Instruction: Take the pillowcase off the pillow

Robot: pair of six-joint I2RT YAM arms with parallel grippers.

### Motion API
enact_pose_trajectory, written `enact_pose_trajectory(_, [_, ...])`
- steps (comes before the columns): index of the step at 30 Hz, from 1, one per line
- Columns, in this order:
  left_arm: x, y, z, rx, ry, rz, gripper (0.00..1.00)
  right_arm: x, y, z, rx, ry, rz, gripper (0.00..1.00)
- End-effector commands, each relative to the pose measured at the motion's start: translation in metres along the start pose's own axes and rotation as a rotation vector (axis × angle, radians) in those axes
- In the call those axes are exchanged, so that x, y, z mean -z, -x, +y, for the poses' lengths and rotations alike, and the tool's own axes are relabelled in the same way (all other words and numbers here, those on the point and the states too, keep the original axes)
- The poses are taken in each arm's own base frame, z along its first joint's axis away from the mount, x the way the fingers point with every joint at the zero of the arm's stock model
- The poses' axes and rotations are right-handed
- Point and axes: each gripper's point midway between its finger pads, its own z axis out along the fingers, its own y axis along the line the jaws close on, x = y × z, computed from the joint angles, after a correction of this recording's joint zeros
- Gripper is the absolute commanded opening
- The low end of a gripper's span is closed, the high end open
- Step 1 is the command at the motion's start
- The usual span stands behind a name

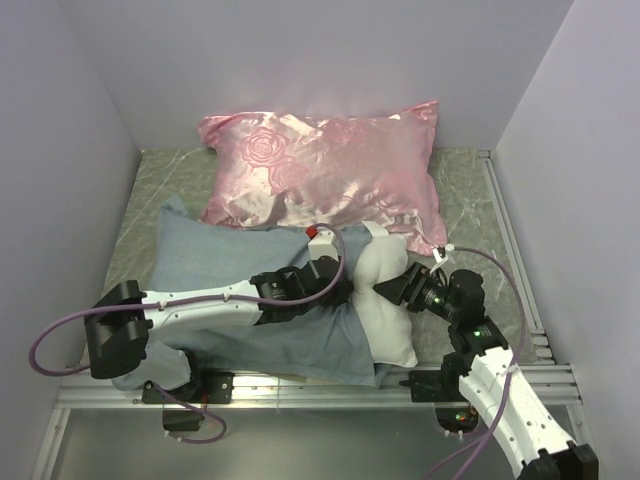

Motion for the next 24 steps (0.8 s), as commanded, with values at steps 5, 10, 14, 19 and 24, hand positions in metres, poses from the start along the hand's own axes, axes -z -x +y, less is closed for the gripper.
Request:
enact_pose_trajectory(5, [0.013,0.002,-0.038,-0.062,-0.101,0.046,0.02,0.01,0.033,0.048,0.071,-0.016,-0.039,0.0])
enact_pose_trajectory(10, [0.064,0.065,-0.041,-0.033,-0.096,-0.132,0.35,0.063,0.13,0.134,0.181,-0.08,-0.313,0.0])
enact_pose_trajectory(14, [0.102,0.099,-0.028,0.017,-0.073,-0.253,0.62,0.089,0.176,0.181,0.195,-0.101,-0.42,0.0])
enact_pose_trajectory(19, [0.154,0.117,0.026,0.179,-0.034,-0.392,0.65,0.117,0.221,0.208,0.215,-0.179,-0.559,0.0])
enact_pose_trajectory(24, [0.162,0.104,0.094,0.313,0.135,-0.473,0.72,0.136,0.248,0.243,0.225,-0.157,-0.628,0.0])
